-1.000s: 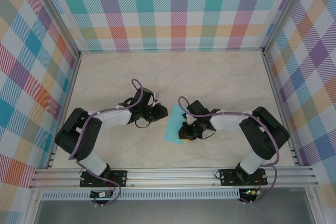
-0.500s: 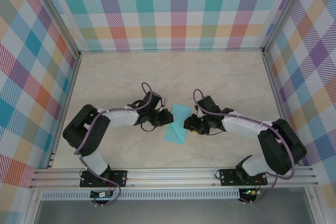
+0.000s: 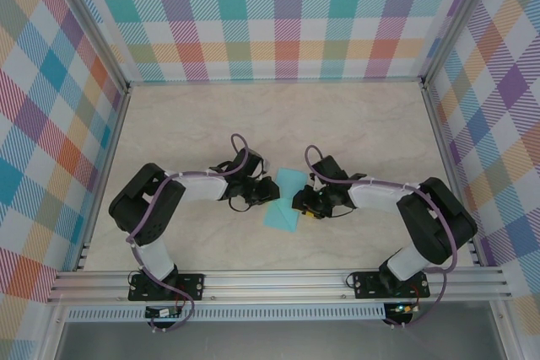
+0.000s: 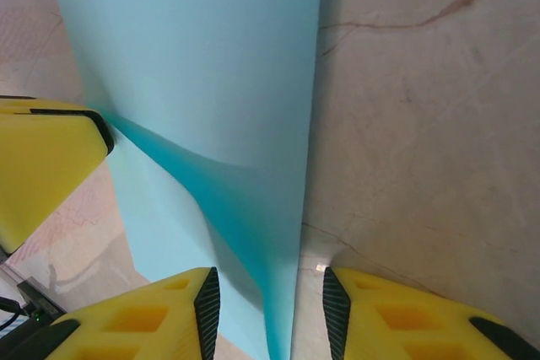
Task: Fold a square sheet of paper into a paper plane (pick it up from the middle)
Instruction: Turn over the paper at the center of the table.
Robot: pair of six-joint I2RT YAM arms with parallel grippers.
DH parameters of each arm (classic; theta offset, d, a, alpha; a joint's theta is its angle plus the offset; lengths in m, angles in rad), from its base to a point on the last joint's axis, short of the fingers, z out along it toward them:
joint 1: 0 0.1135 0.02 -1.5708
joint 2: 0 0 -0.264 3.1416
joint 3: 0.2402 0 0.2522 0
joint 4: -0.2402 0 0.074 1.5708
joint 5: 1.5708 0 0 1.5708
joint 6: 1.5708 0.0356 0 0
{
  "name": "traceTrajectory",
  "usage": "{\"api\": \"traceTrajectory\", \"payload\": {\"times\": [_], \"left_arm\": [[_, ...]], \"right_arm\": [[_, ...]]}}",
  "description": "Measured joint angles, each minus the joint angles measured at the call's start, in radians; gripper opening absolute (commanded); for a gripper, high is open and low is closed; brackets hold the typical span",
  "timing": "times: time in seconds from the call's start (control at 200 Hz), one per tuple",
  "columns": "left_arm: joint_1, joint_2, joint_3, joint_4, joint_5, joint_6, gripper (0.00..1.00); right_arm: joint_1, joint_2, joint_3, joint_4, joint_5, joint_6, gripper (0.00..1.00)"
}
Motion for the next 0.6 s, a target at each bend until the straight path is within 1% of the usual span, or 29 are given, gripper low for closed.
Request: {"api": "traceTrajectory", "payload": {"times": [0.145,0.21,0.34,0.6], "left_arm": [[0.0,0.017,0.005,-0.001,0.0,0.0,0.16],[0.0,0.019,0.006,-0.002,0.0,0.0,0.16],[0.0,0.02,0.007,-0.003,0.0,0.0,0.15],[0.0,0.02,0.007,-0.003,-0.001,0.0,0.15]], "right_arm": [[-0.003,0.003,0.0,0.005,-0.008,0.016,0.36],[-0.004,0.005,0.0,0.006,-0.01,0.02,0.34],[-0.003,0.019,0.0,0.045,-0.022,0.023,0.33],[-0.003,0.025,0.0,0.065,-0.027,0.037,0.35]]}}
